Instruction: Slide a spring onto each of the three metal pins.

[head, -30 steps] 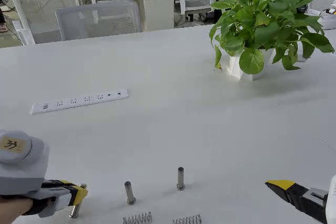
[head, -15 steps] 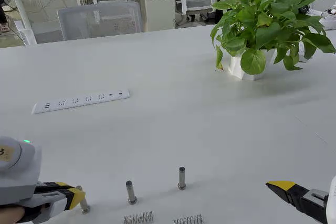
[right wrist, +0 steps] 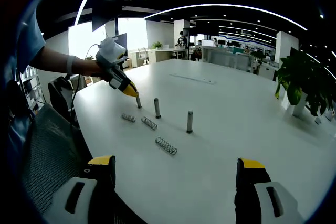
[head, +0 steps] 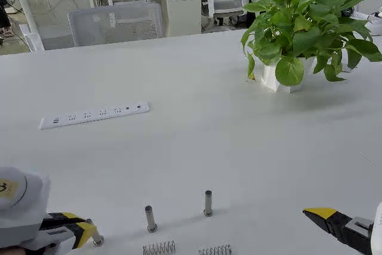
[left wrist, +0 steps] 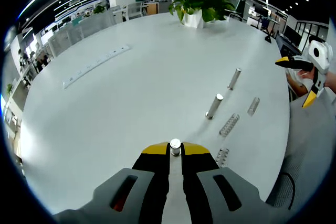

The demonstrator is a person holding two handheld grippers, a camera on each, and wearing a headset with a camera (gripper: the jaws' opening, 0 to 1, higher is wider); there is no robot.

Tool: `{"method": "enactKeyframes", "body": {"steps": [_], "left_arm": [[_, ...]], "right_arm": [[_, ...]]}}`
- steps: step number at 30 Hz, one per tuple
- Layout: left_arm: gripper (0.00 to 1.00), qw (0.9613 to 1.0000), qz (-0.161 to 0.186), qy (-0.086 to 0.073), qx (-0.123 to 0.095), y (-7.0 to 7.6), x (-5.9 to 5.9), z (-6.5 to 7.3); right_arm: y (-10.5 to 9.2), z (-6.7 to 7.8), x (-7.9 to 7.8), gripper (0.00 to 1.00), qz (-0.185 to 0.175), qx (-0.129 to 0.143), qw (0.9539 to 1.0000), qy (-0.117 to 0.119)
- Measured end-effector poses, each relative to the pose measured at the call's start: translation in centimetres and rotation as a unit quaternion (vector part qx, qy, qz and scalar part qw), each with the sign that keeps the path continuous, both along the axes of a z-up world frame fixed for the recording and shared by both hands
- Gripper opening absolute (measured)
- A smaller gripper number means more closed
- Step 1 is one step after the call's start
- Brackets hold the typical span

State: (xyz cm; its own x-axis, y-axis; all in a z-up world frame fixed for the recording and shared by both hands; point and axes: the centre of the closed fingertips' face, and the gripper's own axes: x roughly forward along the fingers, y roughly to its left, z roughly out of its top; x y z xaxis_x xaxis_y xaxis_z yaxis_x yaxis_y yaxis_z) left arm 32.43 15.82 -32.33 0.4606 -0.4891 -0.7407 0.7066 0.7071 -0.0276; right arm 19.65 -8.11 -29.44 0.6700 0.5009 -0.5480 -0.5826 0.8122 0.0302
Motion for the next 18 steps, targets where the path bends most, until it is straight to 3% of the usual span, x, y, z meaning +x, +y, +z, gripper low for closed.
{"method": "enactKeyframes", "body": {"steps": [7, 18], "left_arm": [[0.05, 0.9998, -0.011, -0.005, 0.012, 0.00, -0.42, 0.02], [0.05, 0.9998, -0.011, -0.015, 0.010, 0.07, -0.43, 0.02]], "right_arm": [[0.01, 0.10, 0.01, 0.96, 0.000, 0.000, 1.0000, -0.003], [0.10, -0.06, -0.09, 0.95, 0.003, -0.002, 1.0000, 0.001]]}}
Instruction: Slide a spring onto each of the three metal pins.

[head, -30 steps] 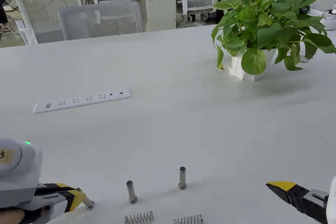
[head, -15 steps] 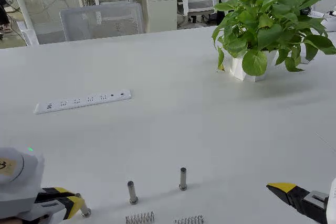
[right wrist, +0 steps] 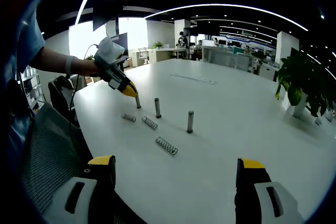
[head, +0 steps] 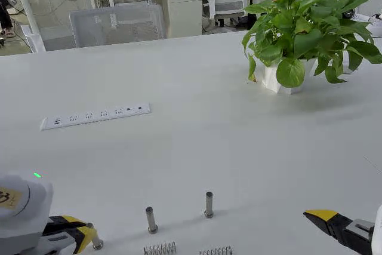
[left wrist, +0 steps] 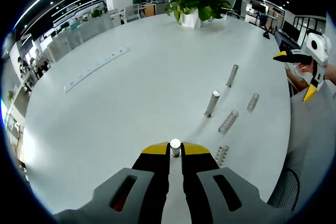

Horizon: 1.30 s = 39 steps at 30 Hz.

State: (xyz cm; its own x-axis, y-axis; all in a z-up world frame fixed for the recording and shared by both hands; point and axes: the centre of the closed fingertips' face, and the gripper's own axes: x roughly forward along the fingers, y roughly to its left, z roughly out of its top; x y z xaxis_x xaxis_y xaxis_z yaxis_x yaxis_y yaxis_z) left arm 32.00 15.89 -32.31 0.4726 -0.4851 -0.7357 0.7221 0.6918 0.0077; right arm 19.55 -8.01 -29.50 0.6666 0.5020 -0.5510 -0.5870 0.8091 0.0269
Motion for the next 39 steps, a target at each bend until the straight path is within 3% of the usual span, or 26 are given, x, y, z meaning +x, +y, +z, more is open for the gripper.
{"method": "enactKeyframes", "body": {"steps": [5, 16, 28, 39], "left_arm": [[0.05, 0.9999, -0.005, -0.010, 0.003, 0.0, 0.0, -0.1], [0.07, 0.9999, -0.008, -0.009, 0.006, 0.3, -0.2, -0.7], [0.27, 0.9999, 0.002, -0.009, -0.005, 0.4, -0.3, -1.3], [0.59, 0.9988, 0.018, -0.020, -0.041, 0.4, -0.4, -0.9]], "right_arm": [[0.0, 0.0, 0.0, 0.95, 0.000, -0.001, 1.0000, 0.001], [0.2, -0.2, -0.1, 0.95, 0.004, -0.002, 1.0000, 0.004], [0.1, -0.3, -0.2, 0.95, 0.005, -0.005, 1.0000, 0.006], [0.2, -0.3, -0.2, 0.97, 0.010, -0.009, 0.9999, 0.006]]}}
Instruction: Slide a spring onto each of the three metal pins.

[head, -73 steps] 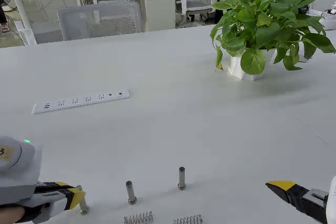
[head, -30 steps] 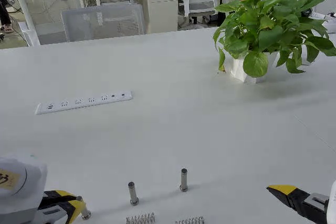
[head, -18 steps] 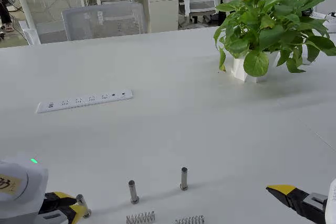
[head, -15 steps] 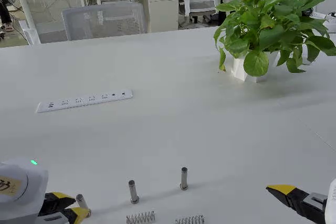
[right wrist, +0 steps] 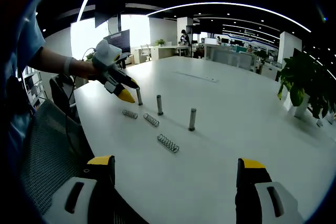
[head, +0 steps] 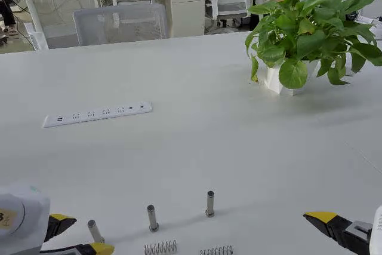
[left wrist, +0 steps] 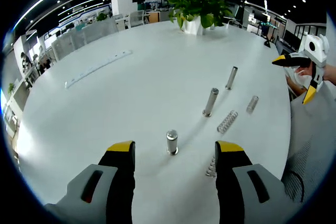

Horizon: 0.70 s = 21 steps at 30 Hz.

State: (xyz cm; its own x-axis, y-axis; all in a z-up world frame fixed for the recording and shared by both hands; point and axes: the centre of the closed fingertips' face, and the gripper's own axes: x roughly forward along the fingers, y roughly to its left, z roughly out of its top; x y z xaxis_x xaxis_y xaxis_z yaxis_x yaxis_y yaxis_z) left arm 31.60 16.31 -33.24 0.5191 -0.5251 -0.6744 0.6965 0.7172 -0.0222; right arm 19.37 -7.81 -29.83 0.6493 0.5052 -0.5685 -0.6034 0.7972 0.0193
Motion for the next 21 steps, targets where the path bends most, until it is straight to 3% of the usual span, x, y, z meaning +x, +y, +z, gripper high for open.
{"method": "enactKeyframes", "body": {"steps": [3, 5, 7, 9, 14, 17, 21], "left_arm": [[0.76, 0.9999, -0.008, -0.002, -0.014, -0.3, -0.4, 0.2], [0.85, 0.9995, -0.012, -0.017, -0.024, -0.5, -0.4, 0.5], [0.91, 0.9993, -0.012, -0.021, -0.027, -0.5, -0.5, 0.6], [0.98, 0.9993, -0.013, -0.017, -0.029, -0.5, -0.7, 0.5], [0.99, 0.9990, -0.027, -0.021, -0.028, -0.5, -1.5, 0.7], [0.99, 0.9984, -0.027, -0.029, -0.039, -0.5, -1.8, 1.2], [0.99, 0.9983, -0.029, -0.025, -0.044, -0.4, -2.5, 1.4]], "right_arm": [[0.1, 0.0, 0.1, 0.97, 0.002, 0.000, 1.0000, 0.000], [0.3, 0.0, 0.2, 0.98, 0.005, 0.000, 1.0000, -0.001], [0.4, 0.0, 0.3, 0.98, 0.009, -0.002, 1.0000, -0.002], [0.5, 0.0, 0.4, 0.99, 0.012, -0.004, 0.9999, -0.002], [0.6, 0.1, 0.6, 0.99, 0.018, -0.007, 0.9998, -0.004], [0.5, 0.2, 0.8, 0.99, 0.020, -0.010, 0.9997, -0.005], [0.5, 0.3, 0.9, 0.99, 0.024, -0.013, 0.9996, -0.005]]}}
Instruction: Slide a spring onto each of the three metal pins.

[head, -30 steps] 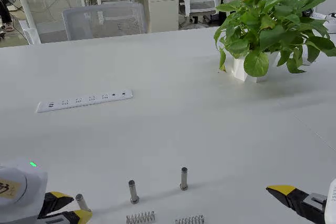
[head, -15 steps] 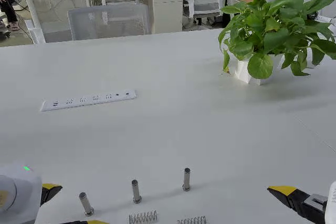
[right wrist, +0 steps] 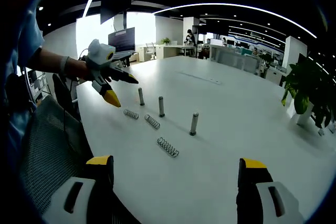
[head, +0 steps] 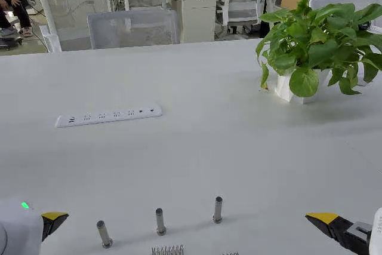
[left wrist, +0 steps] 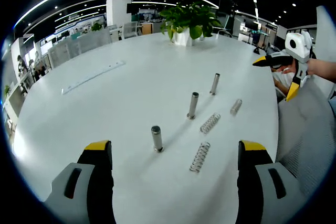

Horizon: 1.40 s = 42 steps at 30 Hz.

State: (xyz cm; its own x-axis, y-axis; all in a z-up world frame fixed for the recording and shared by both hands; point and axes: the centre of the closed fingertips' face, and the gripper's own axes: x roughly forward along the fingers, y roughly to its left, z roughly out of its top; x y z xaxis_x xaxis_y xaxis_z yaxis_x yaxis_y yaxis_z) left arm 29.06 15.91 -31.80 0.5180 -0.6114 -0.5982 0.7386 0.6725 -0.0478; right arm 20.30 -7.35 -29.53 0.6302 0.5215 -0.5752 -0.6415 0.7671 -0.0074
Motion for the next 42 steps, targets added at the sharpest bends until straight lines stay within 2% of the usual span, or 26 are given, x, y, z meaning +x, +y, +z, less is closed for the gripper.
{"method": "enactKeyframes", "body": {"steps": [2, 12, 19, 24, 33, 36, 42], "left_arm": [[0.99, 1.0000, -0.004, -0.003, 0.004, 0.2, -0.3, 0.0], [0.99, 0.9998, -0.019, 0.001, -0.001, 0.4, -2.3, 0.0], [0.98, 0.9995, -0.027, -0.005, -0.015, 0.2, -3.5, 0.2], [0.96, 0.9990, -0.036, -0.007, -0.026, 0.0, -4.3, 0.3], [0.90, 0.9991, -0.040, -0.004, -0.017, 0.5, -5.1, -0.9], [0.87, 0.9991, -0.038, -0.005, -0.019, 0.5, -5.1, -1.0], [0.77, 0.9987, -0.046, -0.018, -0.009, 0.5, -4.8, -1.3]], "right_arm": [[0.0, 0.0, 0.0, 0.99, 0.003, -0.002, 1.0000, 0.000], [0.3, 0.1, 0.7, 0.99, 0.021, -0.014, 0.9997, -0.001], [0.6, 0.5, 1.2, 0.99, 0.033, -0.018, 0.9993, -0.005], [0.5, 0.1, 1.4, 0.99, 0.038, -0.022, 0.9990, -0.001], [0.6, -0.3, 1.5, 0.99, 0.052, -0.035, 0.9980, 0.004], [0.8, -0.2, 1.6, 0.99, 0.055, -0.036, 0.9979, 0.004], [0.9, -0.3, 1.6, 0.99, 0.056, -0.039, 0.9976, 0.004]]}}
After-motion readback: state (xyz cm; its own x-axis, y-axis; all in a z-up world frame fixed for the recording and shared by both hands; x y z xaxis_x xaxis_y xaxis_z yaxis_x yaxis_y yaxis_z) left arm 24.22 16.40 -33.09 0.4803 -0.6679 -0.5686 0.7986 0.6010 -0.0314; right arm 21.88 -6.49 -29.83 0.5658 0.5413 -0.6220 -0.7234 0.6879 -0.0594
